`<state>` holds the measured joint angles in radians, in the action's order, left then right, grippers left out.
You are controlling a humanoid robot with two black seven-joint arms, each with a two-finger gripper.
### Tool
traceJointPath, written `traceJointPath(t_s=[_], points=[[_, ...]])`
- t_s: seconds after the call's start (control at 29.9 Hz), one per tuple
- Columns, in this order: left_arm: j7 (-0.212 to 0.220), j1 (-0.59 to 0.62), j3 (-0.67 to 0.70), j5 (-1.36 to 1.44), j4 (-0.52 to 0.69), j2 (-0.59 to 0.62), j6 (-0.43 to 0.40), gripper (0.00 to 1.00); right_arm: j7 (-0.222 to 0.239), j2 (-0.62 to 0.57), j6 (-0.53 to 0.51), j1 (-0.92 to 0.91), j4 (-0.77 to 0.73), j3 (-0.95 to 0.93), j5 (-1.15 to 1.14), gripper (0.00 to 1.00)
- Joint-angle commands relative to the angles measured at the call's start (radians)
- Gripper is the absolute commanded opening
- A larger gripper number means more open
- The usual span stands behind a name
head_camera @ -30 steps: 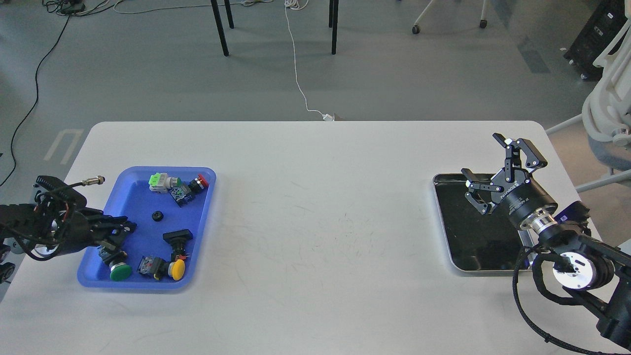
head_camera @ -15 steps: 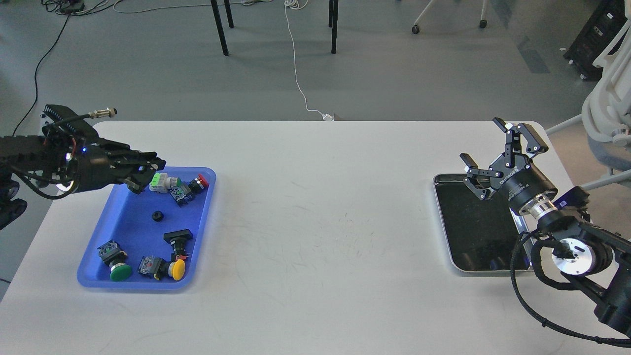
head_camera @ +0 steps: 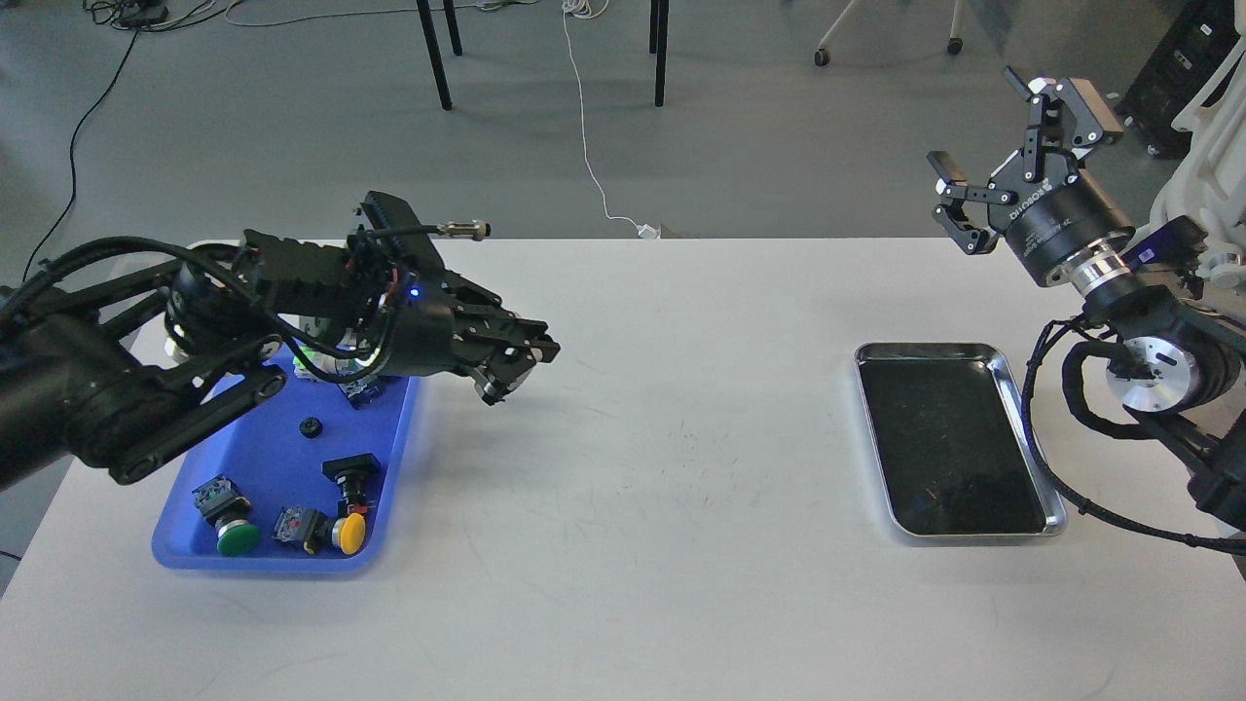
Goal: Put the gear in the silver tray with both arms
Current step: 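Lift the black gear and carry it toward the table center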
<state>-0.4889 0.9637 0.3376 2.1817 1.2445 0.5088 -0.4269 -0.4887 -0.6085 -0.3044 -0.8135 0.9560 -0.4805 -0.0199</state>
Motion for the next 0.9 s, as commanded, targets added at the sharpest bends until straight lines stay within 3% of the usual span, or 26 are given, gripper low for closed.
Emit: traceJointPath(t_s=[0.0, 0.2, 0.43, 0.67, 0.87], points=[[0.000, 0.075, -0.113, 0.000, -0.063, -0.122, -0.004, 0.11, 0.000, -0.007, 0.001, -0.051, 0.001, 0.039, 0.000, 0.99], [0.000, 0.101, -0.169, 0.000, -0.246, -0.318, -0.001, 0.12, 0.000, -0.007, 0.013, -0.127, 0.007, 0.146, -0.002, 0.99], [0.000, 0.101, -0.230, 0.000, -0.345, -0.463, 0.000, 0.12, 0.000, -0.007, 0.016, -0.167, 0.020, 0.201, -0.002, 0.99], [0.000, 0.093, -0.288, 0.000, -0.378, -0.509, 0.000, 0.12, 0.000, -0.020, 0.030, -0.157, 0.026, 0.206, -0.002, 0.99], [0.000, 0.099, -0.289, 0.000, -0.505, -0.509, 0.010, 0.12, 0.000, -0.020, 0.031, -0.153, 0.026, 0.206, -0.002, 0.99]])
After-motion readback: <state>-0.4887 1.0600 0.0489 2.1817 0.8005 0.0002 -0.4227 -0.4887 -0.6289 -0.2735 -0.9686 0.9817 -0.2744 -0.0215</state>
